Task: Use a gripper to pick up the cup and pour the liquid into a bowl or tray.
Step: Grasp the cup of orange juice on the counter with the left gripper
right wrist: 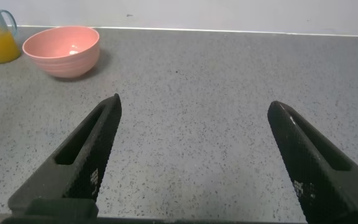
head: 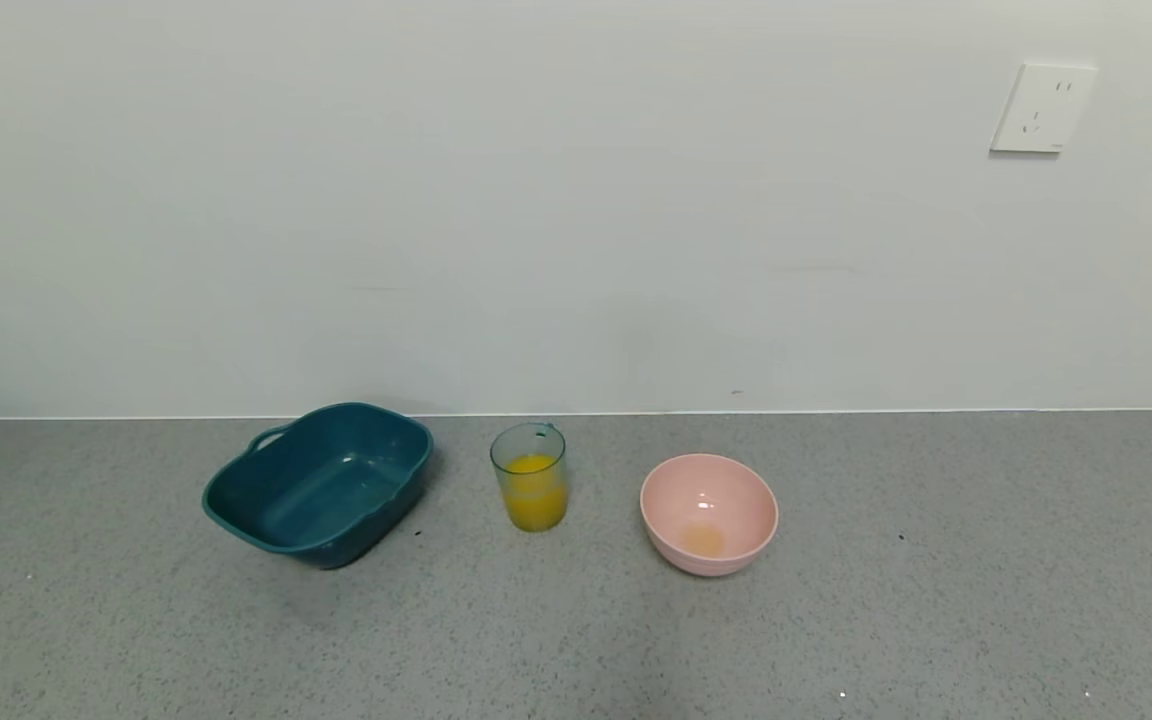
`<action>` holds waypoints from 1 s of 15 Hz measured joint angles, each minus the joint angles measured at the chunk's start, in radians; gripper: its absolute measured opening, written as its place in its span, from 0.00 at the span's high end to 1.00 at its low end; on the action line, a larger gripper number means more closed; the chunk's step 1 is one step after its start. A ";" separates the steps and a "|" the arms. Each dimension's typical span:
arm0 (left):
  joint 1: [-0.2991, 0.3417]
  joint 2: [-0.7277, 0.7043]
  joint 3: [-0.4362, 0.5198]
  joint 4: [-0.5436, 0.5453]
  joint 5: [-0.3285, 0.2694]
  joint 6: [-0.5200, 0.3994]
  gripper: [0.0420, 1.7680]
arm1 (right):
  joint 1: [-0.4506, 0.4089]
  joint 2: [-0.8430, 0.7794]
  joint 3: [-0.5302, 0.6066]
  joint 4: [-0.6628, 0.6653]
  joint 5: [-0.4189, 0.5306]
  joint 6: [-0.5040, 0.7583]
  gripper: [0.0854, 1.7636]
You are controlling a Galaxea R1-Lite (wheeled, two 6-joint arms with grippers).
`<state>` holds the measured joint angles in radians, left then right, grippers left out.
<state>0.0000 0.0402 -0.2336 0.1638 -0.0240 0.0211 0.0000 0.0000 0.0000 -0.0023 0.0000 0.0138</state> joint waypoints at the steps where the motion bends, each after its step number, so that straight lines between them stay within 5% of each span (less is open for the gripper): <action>1: 0.000 0.030 -0.046 0.013 0.000 0.000 0.03 | 0.000 0.000 0.000 0.000 0.000 0.000 0.03; 6: -0.045 0.309 -0.257 0.037 0.003 0.023 0.03 | 0.000 0.000 0.000 0.000 0.000 0.000 0.03; 15: -0.259 0.930 -0.547 0.035 -0.007 0.061 0.03 | 0.000 0.000 0.000 0.000 0.000 0.000 0.03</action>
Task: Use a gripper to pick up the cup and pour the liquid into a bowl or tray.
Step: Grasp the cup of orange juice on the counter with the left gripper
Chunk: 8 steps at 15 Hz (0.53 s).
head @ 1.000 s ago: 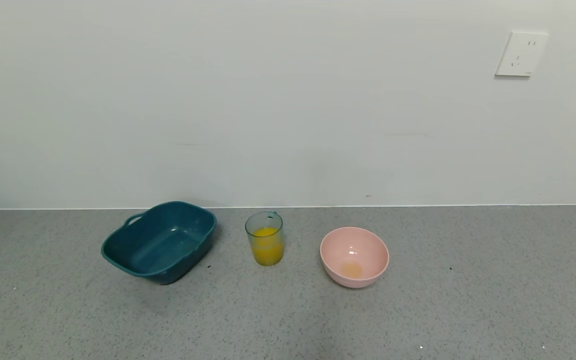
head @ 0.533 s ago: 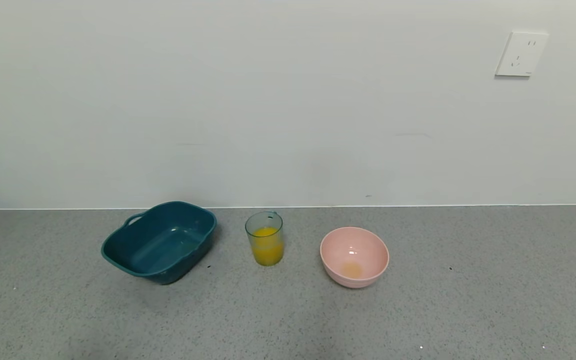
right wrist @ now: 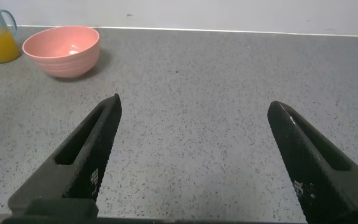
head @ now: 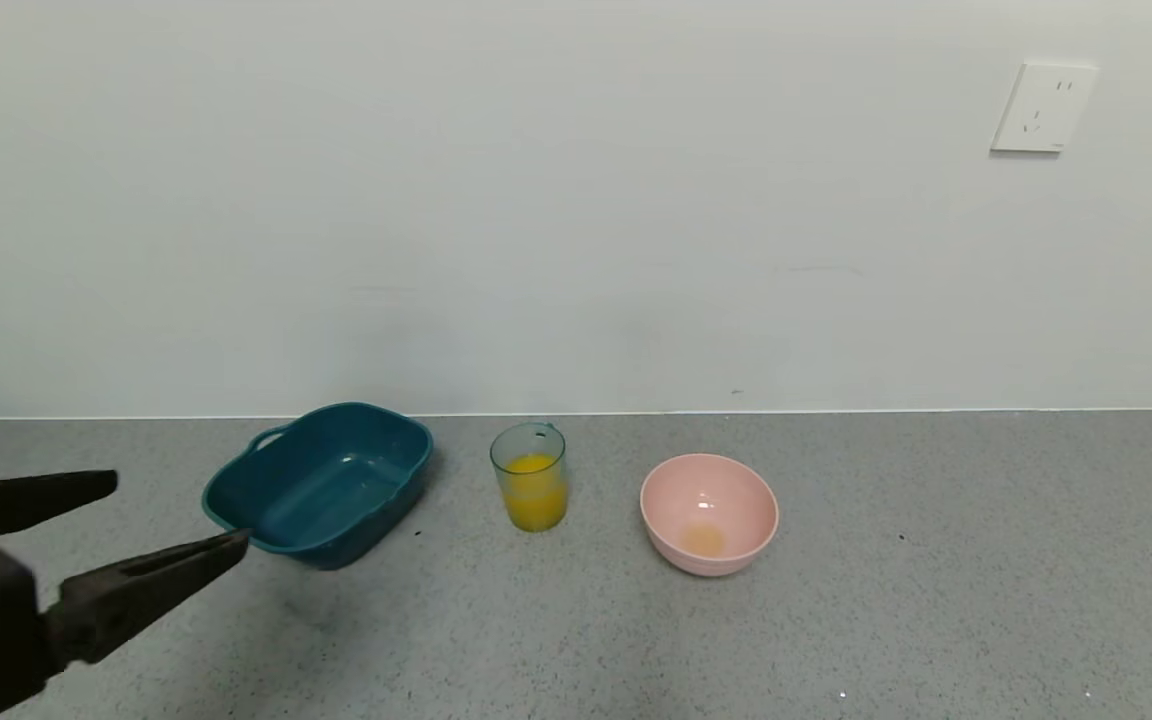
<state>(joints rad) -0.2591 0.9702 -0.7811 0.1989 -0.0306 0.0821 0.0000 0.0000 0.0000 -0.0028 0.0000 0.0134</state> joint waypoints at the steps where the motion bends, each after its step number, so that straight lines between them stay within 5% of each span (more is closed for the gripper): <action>1: -0.018 0.057 -0.023 -0.002 -0.001 0.001 0.03 | 0.000 0.000 0.000 0.000 0.000 0.000 0.03; 8: -0.080 0.386 -0.094 -0.159 0.009 -0.003 0.03 | 0.000 0.000 0.000 0.000 0.000 0.000 0.03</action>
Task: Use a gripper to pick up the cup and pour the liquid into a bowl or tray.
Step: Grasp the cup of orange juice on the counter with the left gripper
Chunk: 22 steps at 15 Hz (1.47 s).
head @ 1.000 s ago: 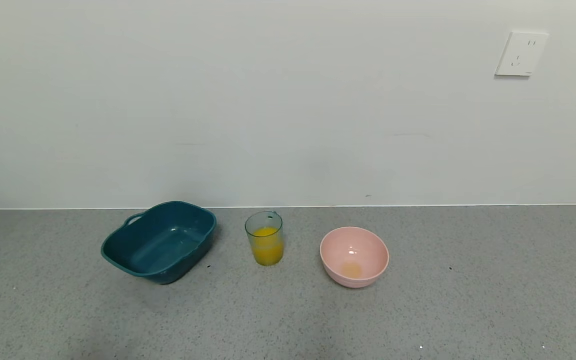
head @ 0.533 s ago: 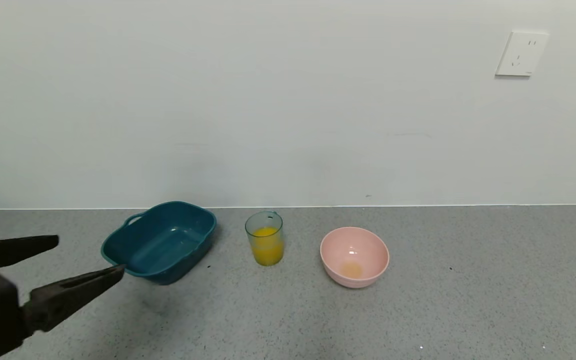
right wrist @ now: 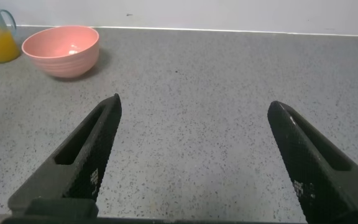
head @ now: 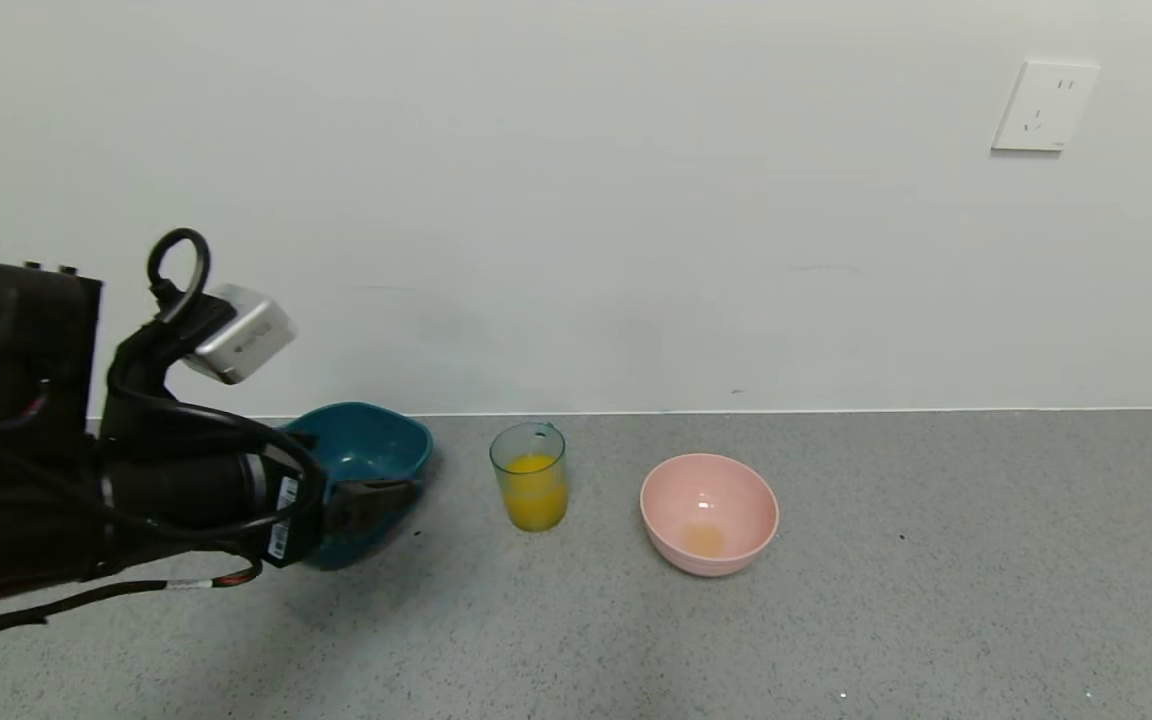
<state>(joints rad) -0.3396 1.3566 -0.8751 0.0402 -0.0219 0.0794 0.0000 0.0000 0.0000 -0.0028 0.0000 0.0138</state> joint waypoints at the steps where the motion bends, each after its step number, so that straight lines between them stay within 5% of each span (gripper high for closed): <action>1: -0.011 0.037 -0.003 -0.003 0.001 -0.003 0.03 | 0.000 0.000 0.000 0.000 0.000 0.000 0.03; 6: -0.082 0.181 0.032 -0.112 0.029 -0.076 0.03 | 0.000 0.000 0.000 0.000 0.000 0.000 0.03; 14: -0.153 0.457 0.186 -0.556 0.193 -0.194 0.03 | 0.000 0.000 0.000 0.000 0.000 0.000 0.03; 22: -0.183 0.732 0.283 -1.082 0.292 -0.236 0.03 | 0.000 0.000 0.000 0.000 0.000 0.000 0.03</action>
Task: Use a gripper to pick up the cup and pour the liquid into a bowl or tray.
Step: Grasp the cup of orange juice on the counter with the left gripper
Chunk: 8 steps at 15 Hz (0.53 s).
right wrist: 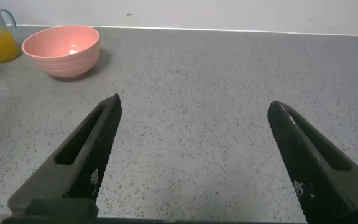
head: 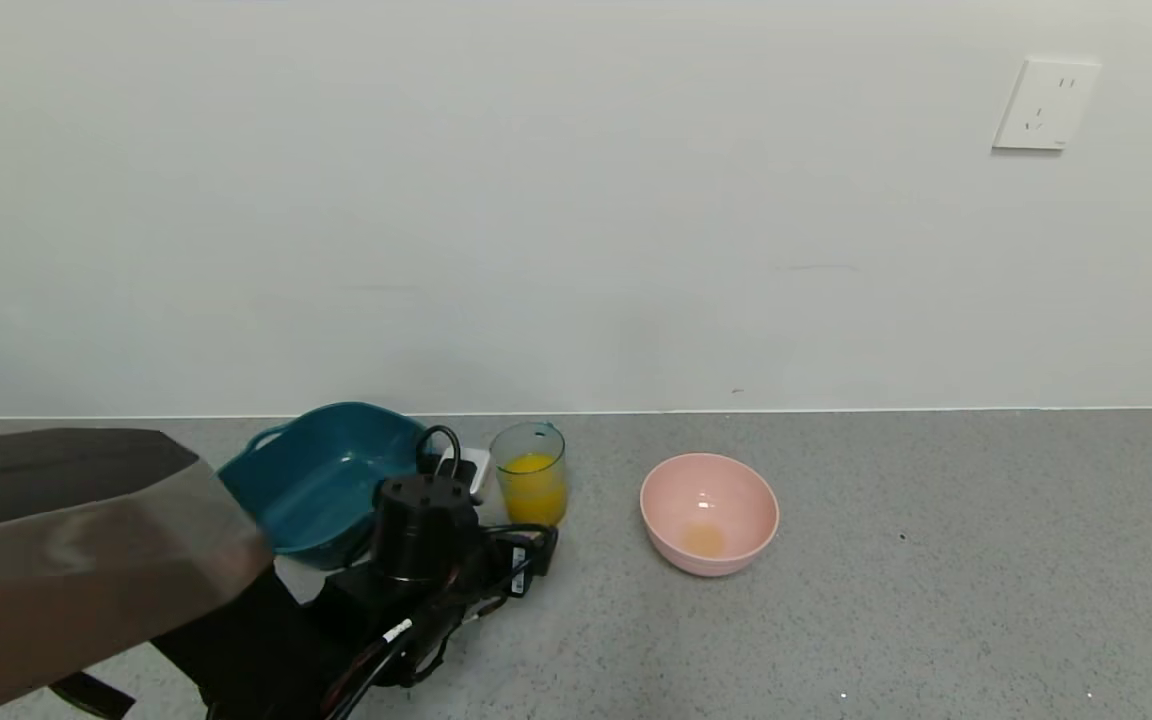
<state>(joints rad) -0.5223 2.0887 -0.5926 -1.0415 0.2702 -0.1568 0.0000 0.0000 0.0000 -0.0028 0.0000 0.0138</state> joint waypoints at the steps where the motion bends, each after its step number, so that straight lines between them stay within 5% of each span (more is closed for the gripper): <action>1: 0.000 0.023 0.002 -0.013 0.003 -0.001 0.03 | 0.000 0.000 0.000 0.000 0.000 0.000 0.03; 8: -0.003 0.124 -0.031 -0.109 0.017 0.004 0.03 | 0.000 0.000 0.000 0.000 0.000 0.000 0.03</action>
<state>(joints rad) -0.5257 2.2126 -0.6238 -1.1506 0.2870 -0.1523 0.0000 0.0000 0.0000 -0.0028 0.0000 0.0134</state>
